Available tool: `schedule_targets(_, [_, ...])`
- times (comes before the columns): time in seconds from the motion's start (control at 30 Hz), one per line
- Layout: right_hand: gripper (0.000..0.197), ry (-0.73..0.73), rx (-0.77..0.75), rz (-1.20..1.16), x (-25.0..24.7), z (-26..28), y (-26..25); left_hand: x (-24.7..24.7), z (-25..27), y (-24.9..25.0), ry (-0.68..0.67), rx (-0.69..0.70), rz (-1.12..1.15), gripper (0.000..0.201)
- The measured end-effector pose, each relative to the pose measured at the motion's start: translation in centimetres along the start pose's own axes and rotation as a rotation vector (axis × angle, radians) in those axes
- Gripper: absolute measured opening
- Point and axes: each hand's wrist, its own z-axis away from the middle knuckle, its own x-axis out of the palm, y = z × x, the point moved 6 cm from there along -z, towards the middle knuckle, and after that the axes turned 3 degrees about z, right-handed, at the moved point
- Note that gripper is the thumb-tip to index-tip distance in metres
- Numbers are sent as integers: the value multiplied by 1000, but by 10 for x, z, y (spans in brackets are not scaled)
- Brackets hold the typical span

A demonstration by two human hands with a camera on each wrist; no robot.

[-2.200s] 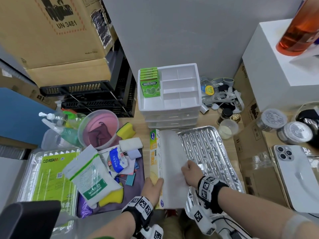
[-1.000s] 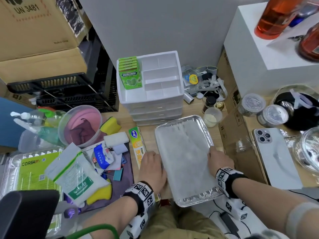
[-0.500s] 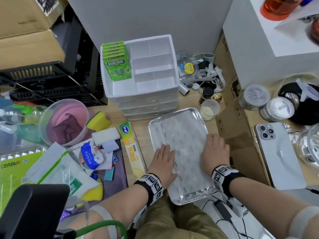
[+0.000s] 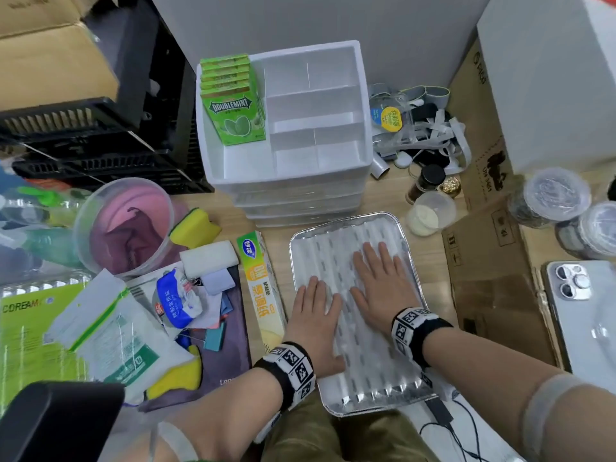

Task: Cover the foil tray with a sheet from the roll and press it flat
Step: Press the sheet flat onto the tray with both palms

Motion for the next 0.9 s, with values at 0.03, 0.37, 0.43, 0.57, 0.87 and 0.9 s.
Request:
schedule_targets(0.03, [68, 18, -1, -7, 0, 0, -2, -2, 1, -1, -2, -2, 1, 119])
schedule_targets(0.37, [70, 30, -2, 49, 19, 4, 5, -6, -13, -7, 155, -150, 73, 89])
schedule_targets(0.43, [70, 42, 3, 47, 18, 3, 5, 1, -13, -9, 148, -155, 82, 95])
schedule_targets(0.57, [71, 57, 13, 40, 16, 4, 4, 6, -17, -10, 149, -144, 90, 99])
schedule_targets(0.87, [71, 34, -2, 64, 9, 4, 2, -1, -18, -6, 99, -175, 22, 101])
schedule_targets(0.9, [71, 37, -5, 68, 7, 5, 2, -5, -17, -6, 103, -176, 20, 101])
